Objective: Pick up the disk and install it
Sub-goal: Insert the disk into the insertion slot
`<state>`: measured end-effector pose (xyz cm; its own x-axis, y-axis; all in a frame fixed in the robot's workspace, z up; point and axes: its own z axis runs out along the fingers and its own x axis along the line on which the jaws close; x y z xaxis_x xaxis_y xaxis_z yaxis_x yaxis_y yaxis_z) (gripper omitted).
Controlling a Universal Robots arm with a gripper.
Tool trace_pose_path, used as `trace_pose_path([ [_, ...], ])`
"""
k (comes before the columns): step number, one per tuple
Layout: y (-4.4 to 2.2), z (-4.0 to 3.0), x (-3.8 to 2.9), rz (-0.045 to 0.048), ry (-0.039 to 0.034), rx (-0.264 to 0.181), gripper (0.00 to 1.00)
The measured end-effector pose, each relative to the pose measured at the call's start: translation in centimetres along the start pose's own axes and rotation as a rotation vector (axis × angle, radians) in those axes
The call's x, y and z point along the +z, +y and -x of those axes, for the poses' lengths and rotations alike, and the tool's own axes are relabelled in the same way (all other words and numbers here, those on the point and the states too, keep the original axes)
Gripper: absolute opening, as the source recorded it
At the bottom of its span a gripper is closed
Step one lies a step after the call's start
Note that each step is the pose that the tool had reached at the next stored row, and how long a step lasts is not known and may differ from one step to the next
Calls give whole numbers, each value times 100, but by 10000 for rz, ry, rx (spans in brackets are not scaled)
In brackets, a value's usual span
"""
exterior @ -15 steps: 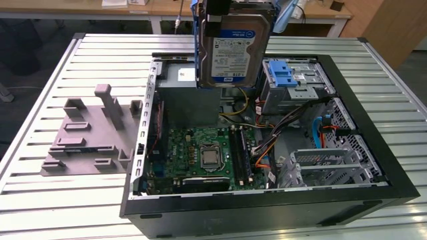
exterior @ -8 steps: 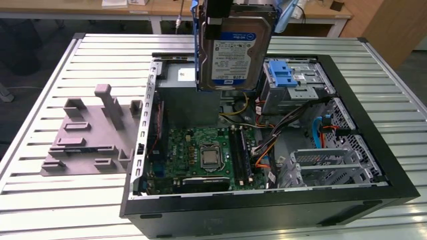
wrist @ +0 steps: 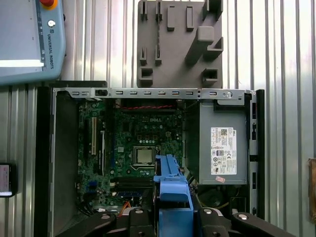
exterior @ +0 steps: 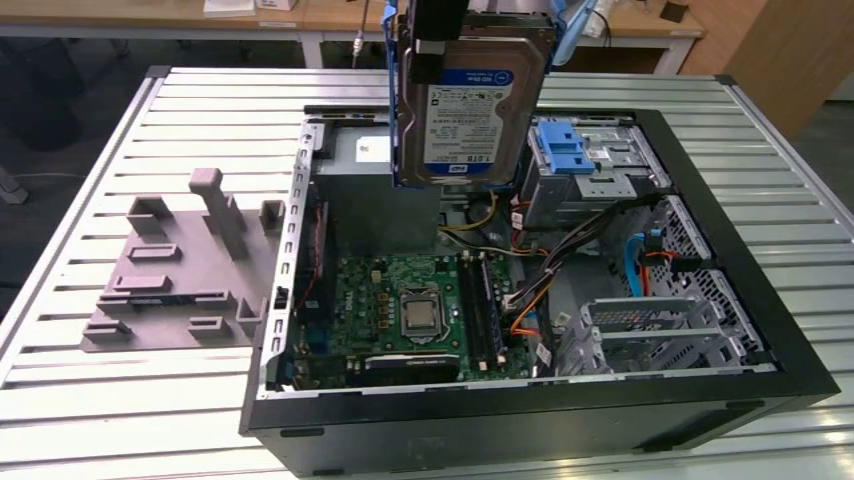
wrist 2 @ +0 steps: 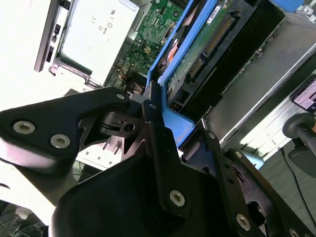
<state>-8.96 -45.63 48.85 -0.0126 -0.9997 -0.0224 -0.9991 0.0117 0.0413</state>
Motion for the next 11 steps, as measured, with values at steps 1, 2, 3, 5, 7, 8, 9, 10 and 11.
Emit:
trace_pose_path([
  [1, 0, 0, 0, 0, -1, 0, 36],
  [2, 0, 0, 0, 0, 0, 0, 36],
  [3, 0, 0, 0, 0, 0, 0, 36],
  [5, -1, 0, 0, 0, 0, 0, 36],
  [7, -1, -2, 0, 0, 0, 0, 36],
  [8, -2, -10, -1, 0, 1, -2, 36],
  [9, -2, -24, -1, 0, 0, -2, 36],
  [10, -2, -44, -1, 0, 0, -1, 36],
  [11, -2, -67, -1, 0, -1, 0, 36],
])
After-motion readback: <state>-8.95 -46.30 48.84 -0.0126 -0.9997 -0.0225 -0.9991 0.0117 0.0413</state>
